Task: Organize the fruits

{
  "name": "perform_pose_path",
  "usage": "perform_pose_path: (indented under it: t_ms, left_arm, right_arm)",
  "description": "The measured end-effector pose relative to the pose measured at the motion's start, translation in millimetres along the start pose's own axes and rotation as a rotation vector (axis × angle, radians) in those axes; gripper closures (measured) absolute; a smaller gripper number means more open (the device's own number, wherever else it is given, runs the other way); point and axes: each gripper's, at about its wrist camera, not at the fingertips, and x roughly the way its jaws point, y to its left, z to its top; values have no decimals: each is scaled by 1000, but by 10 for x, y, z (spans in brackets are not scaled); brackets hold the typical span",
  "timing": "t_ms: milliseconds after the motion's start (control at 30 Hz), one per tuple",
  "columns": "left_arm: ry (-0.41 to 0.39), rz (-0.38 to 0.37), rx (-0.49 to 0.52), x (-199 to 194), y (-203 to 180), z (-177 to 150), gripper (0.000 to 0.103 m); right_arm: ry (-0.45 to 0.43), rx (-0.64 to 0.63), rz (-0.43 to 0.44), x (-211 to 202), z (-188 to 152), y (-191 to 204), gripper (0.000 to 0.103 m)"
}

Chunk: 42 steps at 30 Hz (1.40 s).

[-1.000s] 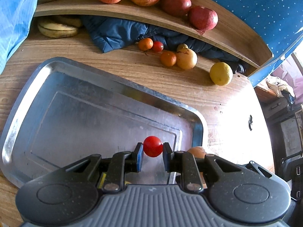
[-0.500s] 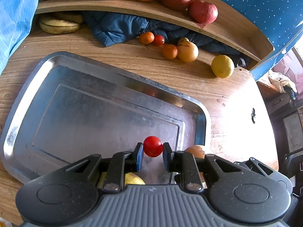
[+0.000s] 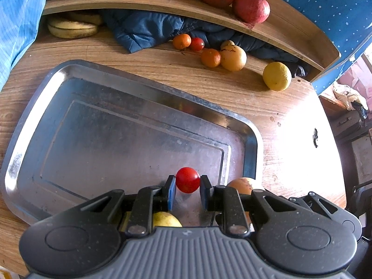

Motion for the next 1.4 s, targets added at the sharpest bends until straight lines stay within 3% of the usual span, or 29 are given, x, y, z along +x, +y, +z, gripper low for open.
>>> perform_pose_path:
  t_ms: [800,1033,1100,1400]
  left_arm:
    - [17,2,-17,15,11,-1,78]
    - [-2,-6,-44,-72,26,-15,51]
    - [-12,-4,-49,-106,28,-19,41]
    - [-73,15,-25,-300,-5,-104,11]
  right_arm:
    - [-1,-14,-1,2,0,3,51]
    - [-11,1,-3,-53,-27,-33,51]
    - [-20,5,-1,-87,-35,-39,47]
    - [-51,26,8,-251,-79,-41,25]
